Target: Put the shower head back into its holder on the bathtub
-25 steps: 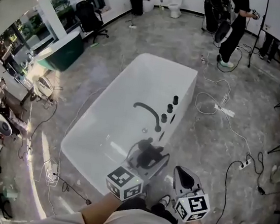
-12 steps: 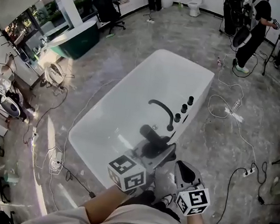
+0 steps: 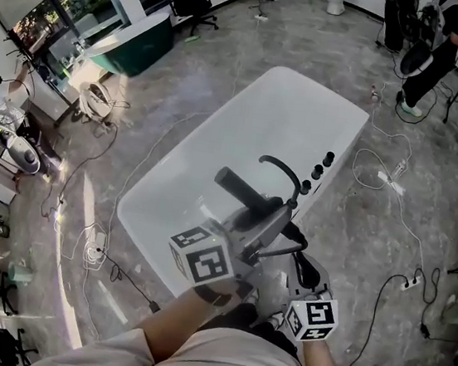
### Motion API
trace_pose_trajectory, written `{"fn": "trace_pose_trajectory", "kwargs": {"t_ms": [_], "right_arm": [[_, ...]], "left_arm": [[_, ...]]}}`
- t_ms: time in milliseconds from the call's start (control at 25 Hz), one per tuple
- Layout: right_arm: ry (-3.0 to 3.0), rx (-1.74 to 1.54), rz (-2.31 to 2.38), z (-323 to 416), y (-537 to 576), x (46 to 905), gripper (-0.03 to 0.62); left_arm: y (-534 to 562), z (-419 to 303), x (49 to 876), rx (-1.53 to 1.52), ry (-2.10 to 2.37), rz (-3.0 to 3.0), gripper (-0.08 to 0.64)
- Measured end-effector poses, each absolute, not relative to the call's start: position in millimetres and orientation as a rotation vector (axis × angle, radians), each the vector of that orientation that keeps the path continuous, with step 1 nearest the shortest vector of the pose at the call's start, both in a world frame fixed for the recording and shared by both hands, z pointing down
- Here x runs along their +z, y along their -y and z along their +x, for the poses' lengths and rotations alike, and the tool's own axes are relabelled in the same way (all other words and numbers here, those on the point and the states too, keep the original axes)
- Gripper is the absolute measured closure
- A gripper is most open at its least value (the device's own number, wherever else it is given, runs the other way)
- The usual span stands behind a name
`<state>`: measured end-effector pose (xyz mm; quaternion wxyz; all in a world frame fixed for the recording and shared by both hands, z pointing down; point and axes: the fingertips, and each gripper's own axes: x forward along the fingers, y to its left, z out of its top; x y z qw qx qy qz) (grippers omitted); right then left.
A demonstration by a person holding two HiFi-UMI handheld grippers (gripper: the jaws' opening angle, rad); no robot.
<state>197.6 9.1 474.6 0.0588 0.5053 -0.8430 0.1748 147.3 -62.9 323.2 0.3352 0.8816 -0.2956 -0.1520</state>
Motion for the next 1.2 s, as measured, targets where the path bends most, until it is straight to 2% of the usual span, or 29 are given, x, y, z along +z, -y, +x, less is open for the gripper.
{"fn": "trace_pose_trajectory", "kwargs": {"t_ms": [200,320,440,1200], "right_arm": [[2.514,0.537,1.598,195.0,0.1,492.8,0.553],[2.494,0.579,1.606,187.9,4.3,508.0,0.492],[2.491,0.631,1.584,180.0,10.9,527.7,0.466],[2.480,0.855,1.440,120.1,33.6,610.7,0.459]], "left_arm": [[85.6,122.6,323.5,-0.541,0.714,2.133,0.437],[93.6,112.3,319.1,-0.628,0.668,2.036,0.437],[100.5,107.3,313.8,-0.714,0.608,1.957,0.437],[122.6,49.1,239.7,-0.995,0.458,1.829,0.442]]}}
